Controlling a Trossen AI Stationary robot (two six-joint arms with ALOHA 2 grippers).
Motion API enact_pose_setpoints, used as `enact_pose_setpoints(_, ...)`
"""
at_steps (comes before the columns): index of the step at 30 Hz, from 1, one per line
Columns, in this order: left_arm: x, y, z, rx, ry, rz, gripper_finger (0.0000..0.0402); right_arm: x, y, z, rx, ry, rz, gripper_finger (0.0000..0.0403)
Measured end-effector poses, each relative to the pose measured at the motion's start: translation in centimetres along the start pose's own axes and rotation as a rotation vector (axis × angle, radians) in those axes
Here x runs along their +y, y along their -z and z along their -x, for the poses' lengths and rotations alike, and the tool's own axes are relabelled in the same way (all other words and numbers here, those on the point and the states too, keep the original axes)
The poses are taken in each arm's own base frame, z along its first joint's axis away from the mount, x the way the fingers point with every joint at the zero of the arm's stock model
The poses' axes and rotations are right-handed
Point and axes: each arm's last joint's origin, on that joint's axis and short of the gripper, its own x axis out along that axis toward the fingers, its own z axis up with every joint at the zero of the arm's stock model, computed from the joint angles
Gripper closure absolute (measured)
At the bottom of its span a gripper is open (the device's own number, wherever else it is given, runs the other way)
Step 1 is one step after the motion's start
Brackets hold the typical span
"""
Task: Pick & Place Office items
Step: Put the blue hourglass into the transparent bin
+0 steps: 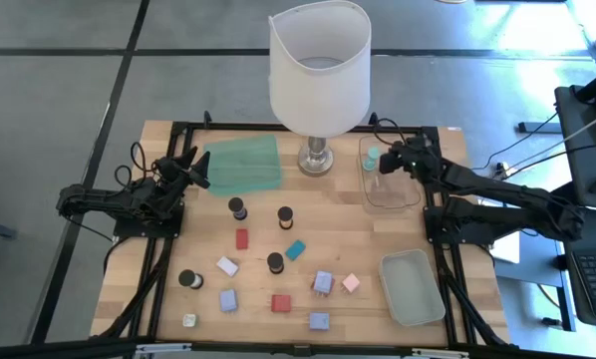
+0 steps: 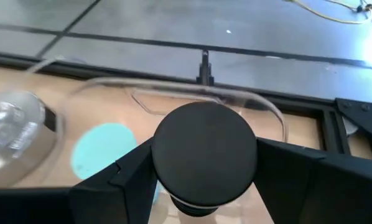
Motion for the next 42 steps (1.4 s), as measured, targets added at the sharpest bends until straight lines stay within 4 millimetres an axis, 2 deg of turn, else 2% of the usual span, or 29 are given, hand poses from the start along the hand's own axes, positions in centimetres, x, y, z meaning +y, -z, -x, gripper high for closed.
enact_pose_setpoints(20, 0.0, 0.0, 0.0, 0.0, 0.001, 0.0, 0.0111, 0.9, 1.1, -2.8, 0.1, -0.003, 0.073, 0.0177)
enact_pose_setpoints(30, 0.0, 0.0, 0.0, 0.0, 0.001, 0.0, 0.0111, 1.2, 1.0, -3.0, 0.089, -0.021, 0.076, 0.0174)
enact_pose_setpoints(34, 0.0, 0.0, 0.0, 0.001, 0.002, 0.0, 0.0111, 1.2, 1.0, -3.0, 0.092, -0.03, 0.091, 0.0142)
enact_pose_setpoints(39, 0.0, 0.0, 0.0, 0.0, 0.002, 0.0, 0.0111, 1.2, 1.0, -3.0, 0.098, -0.047, 0.173, 0.0072)
enact_pose_setpoints(42, 0.0, 0.0, 0.0, 0.001, 0.002, 0.0, 0.0111, 1.6, -0.1, -2.7, 0.078, -0.06, 0.207, 0.0031)
